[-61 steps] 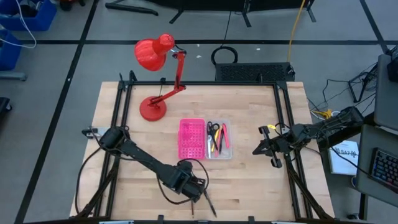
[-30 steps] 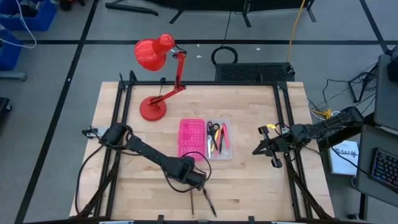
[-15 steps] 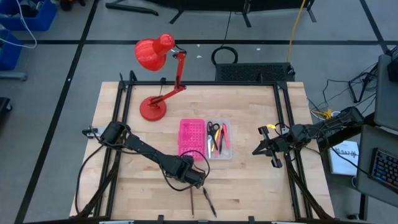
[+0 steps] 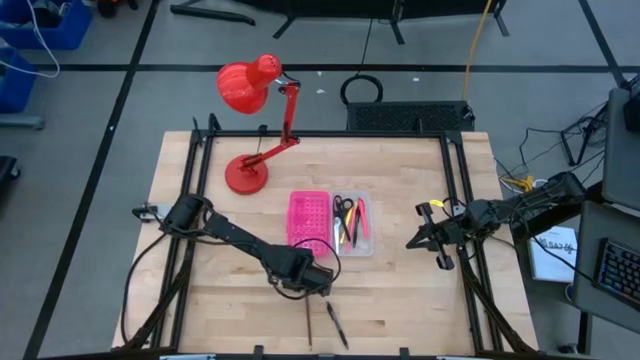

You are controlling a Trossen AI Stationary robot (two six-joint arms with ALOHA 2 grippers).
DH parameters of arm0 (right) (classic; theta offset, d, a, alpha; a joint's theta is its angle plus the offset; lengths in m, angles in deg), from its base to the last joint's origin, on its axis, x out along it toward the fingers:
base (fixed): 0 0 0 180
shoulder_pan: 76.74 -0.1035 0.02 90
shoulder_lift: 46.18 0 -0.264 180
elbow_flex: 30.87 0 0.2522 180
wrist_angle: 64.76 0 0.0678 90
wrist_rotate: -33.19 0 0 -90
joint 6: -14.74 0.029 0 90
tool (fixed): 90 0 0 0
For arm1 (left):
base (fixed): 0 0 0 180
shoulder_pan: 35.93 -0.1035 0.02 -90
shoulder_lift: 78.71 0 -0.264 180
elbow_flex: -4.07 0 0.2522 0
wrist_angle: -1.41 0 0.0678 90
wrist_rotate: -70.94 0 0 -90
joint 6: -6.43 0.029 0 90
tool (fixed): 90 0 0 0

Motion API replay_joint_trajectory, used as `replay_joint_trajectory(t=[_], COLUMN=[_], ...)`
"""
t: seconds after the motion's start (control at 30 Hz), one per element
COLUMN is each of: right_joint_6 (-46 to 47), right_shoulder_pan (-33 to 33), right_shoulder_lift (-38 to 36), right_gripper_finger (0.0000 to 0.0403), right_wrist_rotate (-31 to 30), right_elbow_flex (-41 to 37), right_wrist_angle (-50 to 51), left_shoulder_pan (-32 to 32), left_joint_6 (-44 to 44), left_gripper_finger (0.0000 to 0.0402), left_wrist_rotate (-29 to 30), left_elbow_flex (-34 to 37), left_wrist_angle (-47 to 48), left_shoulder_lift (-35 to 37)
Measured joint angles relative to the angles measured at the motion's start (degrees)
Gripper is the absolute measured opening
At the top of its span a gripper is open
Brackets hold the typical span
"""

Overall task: Pick & place school supplies into a supply box
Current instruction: Put the brown pencil into the supply box

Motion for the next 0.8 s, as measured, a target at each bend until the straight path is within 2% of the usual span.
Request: replay_joint_trajectory(t=[0.2, 0.43, 0.57, 0.67, 0.8], right_joint_6=[-0.01, 0.01, 0.18, 0.20, 0.40], right_shoulder_pan=[0.00, 0.00, 0.00, 0.00, 0.00], right_shoulder_lift=[0.17, 0.29, 0.29, 0.29, 0.29], right_gripper_finger=[0.0000, 0.0000, 0.0000, 0.0000, 0.0000], right_wrist_rotate=[-0.02, -0.03, -0.04, -0.03, -0.03], right_elbow_flex=[0.00, 0.00, 0.00, 0.00, 0.00], right_wrist_angle=[-0.28, -0.15, 0.01, 0.01, 0.01], left_shoulder_pan=[-0.33, 1.31, 1.59, 1.64, 1.81], left_joint_6=[0.26, -2.69, -2.19, -0.26, 1.27], left_gripper_finger=[0.0156, 0.0156, 0.0152, 0.0128, 0.0074], left_wrist_rotate=[-1.22, 6.25, 6.86, 5.96, 6.44], left_elbow_flex=[-6.41, -11.41, -11.47, -11.49, -11.49], left_wrist_angle=[4.85, 11.22, 11.56, 11.70, 11.88], left_shoulder_lift=[-5.46, -7.06, -7.59, -7.94, -7.96])
